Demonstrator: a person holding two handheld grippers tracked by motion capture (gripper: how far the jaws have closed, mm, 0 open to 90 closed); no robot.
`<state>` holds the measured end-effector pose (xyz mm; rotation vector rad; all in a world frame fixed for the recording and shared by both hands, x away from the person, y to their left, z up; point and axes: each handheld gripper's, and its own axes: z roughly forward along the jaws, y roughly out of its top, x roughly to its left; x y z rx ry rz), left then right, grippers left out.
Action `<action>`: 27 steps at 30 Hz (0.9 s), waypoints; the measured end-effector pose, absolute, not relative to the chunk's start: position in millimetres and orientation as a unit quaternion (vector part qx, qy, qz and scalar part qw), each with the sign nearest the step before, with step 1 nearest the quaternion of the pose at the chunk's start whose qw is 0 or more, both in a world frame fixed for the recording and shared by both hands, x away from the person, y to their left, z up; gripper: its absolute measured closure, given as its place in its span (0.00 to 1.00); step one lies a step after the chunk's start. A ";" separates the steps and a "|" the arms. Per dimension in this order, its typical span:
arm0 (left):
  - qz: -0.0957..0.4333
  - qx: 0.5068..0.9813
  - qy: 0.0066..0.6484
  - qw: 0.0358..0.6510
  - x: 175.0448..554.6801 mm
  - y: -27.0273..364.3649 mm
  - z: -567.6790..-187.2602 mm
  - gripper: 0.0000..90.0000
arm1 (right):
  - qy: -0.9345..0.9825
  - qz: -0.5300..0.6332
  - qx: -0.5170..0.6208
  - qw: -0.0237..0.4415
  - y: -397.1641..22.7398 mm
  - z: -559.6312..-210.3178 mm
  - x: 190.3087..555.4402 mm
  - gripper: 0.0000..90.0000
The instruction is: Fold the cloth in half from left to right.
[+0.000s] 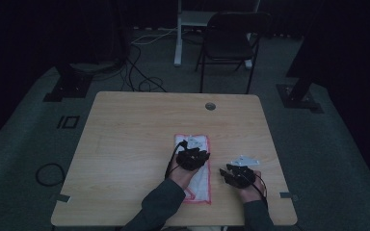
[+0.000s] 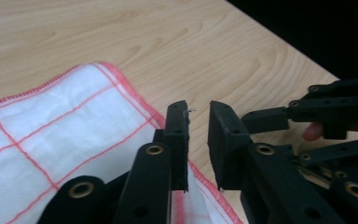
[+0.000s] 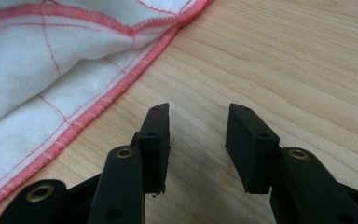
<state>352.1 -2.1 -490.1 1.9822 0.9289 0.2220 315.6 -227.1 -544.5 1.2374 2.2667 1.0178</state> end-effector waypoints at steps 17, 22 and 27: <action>0.110 0.818 0.387 0.411 331.7 52.6 -508.0 0.95 | 0.803 0.360 0.438 0.182 -225.9 -544.4 315.8 0.66; 0.106 0.828 0.378 0.401 323.7 55.2 -516.2 0.96 | 0.803 0.360 0.438 0.181 -225.9 -544.4 315.7 0.66; 0.082 0.831 0.381 0.397 312.5 58.5 -527.4 0.97 | 0.803 0.360 0.439 0.181 -226.2 -544.4 315.8 0.66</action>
